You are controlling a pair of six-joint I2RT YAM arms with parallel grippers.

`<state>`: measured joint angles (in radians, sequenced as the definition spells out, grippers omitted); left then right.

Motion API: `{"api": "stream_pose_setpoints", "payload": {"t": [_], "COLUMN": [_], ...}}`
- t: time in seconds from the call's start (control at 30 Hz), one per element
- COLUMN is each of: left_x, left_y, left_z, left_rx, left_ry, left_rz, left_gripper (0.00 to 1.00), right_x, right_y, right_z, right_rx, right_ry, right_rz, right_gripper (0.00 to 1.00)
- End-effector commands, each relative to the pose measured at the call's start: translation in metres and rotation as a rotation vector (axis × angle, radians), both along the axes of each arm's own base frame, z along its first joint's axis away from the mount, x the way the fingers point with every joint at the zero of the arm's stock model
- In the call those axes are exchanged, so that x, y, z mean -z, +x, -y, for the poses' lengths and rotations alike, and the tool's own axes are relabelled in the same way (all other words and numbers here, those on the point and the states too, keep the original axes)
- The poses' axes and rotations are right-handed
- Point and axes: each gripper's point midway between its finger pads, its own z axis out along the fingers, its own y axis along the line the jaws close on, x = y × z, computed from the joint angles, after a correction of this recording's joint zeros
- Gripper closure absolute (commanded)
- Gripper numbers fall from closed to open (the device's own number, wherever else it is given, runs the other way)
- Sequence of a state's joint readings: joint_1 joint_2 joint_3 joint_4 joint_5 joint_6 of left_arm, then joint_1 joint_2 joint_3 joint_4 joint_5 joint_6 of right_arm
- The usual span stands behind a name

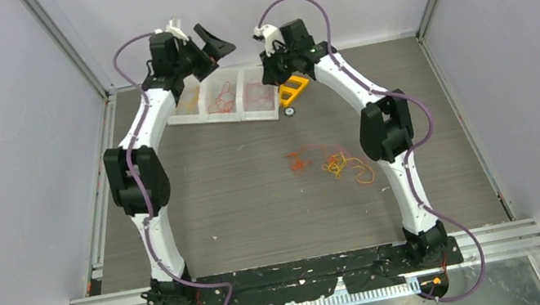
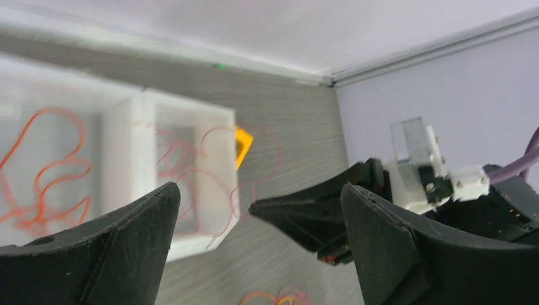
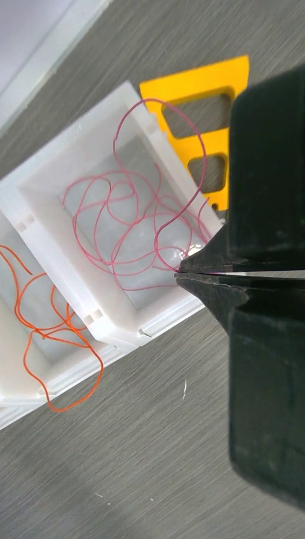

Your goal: Untangle the cables

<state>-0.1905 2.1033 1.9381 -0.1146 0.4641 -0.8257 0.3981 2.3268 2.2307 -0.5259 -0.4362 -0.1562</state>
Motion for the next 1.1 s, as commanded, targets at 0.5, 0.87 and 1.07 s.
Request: {"api": "stream_pose_setpoints", "payload": {"t": [0.5, 0.87, 1.07], "left_x": [-0.031, -0.051, -0.067], "left_y": [-0.077, -0.098, -0.114], "left_z": [-0.034, -0.056, -0.076], "left_rx": [0.012, -0.003, -0.041], "left_ry": [-0.03, 0.184, 0.329], "left_rz": [0.028, 0.114, 0.197], "left_gripper": [0.0, 0.0, 0.0], "right_x": [0.043, -0.024, -0.066], "right_y": [0.046, 0.0, -0.037], "right_z": [-0.039, -0.035, -0.029], "right_rx": [0.112, 0.004, -0.069], "right_ry": [0.019, 0.065, 0.095], "right_rz": [0.093, 0.128, 0.126], "right_gripper": [0.95, 0.38, 0.22]}}
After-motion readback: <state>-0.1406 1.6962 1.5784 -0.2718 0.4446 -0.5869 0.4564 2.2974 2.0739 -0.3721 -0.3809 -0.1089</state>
